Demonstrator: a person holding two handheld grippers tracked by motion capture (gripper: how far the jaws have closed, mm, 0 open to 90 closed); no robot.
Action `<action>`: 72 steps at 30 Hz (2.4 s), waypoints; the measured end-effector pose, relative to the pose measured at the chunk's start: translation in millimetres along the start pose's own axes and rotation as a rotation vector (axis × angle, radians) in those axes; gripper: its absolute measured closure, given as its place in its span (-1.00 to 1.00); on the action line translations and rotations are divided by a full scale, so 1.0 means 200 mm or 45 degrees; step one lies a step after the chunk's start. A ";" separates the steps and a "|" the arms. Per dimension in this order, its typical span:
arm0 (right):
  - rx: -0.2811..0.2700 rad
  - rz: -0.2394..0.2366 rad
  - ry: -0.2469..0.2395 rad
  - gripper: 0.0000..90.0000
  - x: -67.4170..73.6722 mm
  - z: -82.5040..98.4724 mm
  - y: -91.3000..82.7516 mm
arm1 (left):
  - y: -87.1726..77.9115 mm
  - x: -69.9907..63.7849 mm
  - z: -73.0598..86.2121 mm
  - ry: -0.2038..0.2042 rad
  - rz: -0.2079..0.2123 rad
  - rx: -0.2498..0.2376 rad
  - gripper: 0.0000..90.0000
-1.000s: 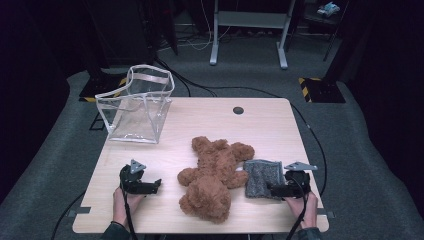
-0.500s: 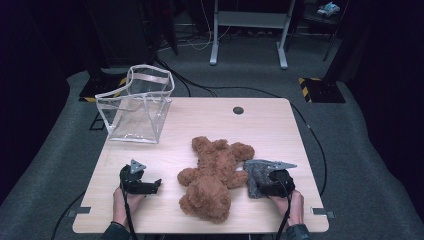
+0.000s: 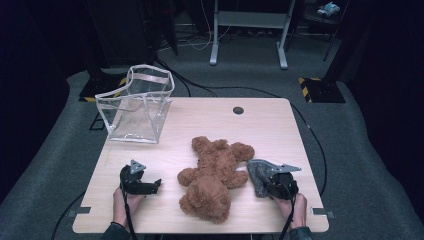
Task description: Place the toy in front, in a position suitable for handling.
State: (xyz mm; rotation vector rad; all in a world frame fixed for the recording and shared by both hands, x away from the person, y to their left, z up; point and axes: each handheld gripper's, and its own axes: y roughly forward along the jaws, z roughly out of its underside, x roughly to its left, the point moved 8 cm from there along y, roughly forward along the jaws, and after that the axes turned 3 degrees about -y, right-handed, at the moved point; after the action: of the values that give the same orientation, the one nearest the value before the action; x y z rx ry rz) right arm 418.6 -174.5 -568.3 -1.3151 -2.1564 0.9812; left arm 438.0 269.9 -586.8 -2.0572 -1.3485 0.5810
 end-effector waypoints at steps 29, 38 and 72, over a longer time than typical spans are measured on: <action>-0.057 0.089 -0.027 0.67 -0.15 -0.12 -0.22 | 0.00 0.00 0.00 -0.007 0.003 -0.005 -0.92; -0.077 0.169 -0.042 0.67 -0.26 -0.17 -0.24 | 0.00 0.00 0.00 -0.008 0.003 -0.005 -0.92; 0.063 0.211 -0.003 0.53 -0.45 -0.20 0.04 | 0.00 0.00 0.00 -0.007 0.005 -0.006 -0.92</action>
State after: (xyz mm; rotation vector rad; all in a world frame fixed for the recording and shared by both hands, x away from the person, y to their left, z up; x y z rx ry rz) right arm 491.6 -238.3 -548.6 -1.4881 -2.0367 1.0926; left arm 437.6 270.2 -586.1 -2.0637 -1.3506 0.5863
